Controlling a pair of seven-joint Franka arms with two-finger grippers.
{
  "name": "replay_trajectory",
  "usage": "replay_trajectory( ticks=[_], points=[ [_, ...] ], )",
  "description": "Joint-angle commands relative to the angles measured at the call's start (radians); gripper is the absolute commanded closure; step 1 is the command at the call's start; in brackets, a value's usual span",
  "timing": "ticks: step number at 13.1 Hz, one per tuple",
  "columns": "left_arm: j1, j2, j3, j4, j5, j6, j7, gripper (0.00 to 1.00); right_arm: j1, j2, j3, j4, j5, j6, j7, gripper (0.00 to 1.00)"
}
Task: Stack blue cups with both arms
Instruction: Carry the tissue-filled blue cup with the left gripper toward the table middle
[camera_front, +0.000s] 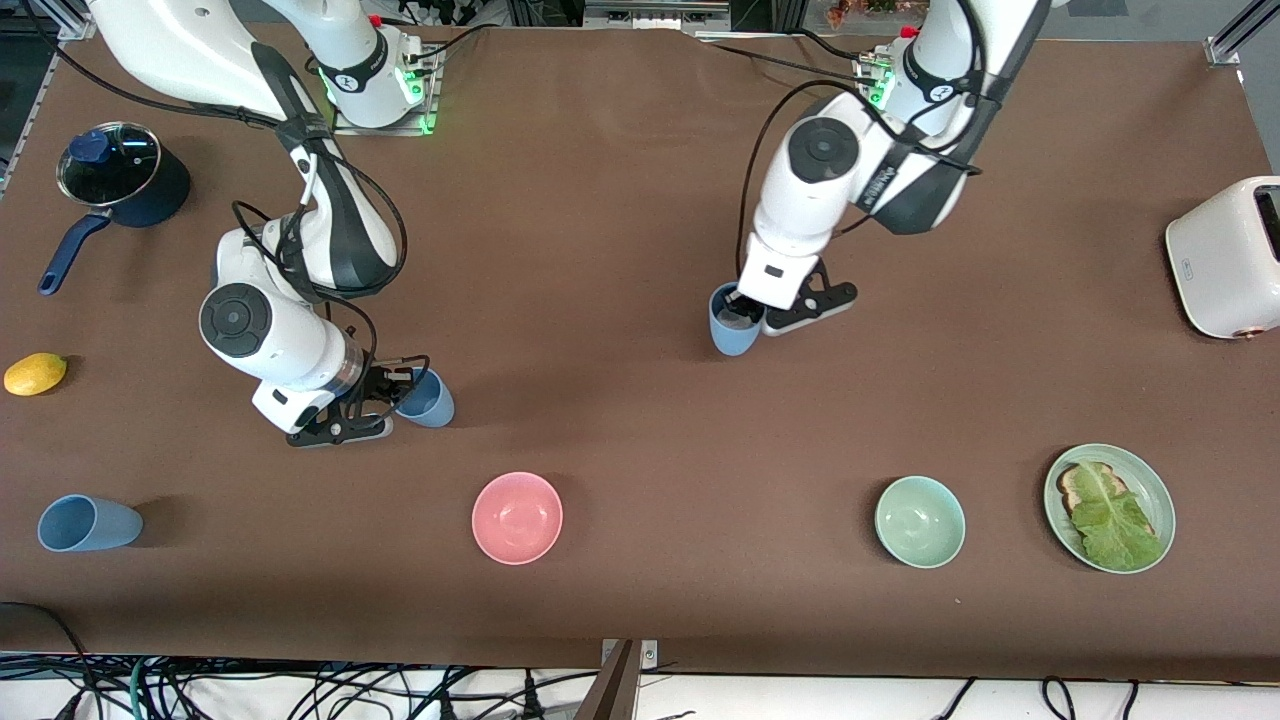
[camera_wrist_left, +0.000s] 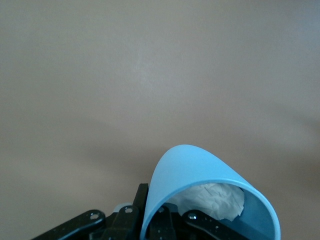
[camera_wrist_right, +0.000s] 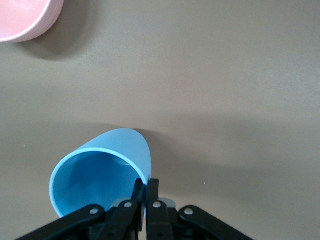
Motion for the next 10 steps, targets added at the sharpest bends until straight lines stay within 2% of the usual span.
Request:
replay_trajectory(
  ticks=[1, 5, 10],
  points=[
    [-0.028, 0.056, -0.042, 0.033, 0.111, -0.005, -0.157, 1.0, -0.006, -0.013, 0.004, 0.002, -0.01, -0.008, -0.004, 1.0],
    [-0.059, 0.161, -0.088, 0.077, 0.249, 0.015, -0.363, 1.0, -0.006, -0.014, 0.004, 0.017, -0.01, -0.012, -0.004, 1.0],
    [-0.053, 0.205, -0.093, 0.082, 0.248, 0.072, -0.376, 1.0, -0.006, 0.013, 0.004, 0.151, -0.011, -0.158, -0.006, 1.0]
  ],
)
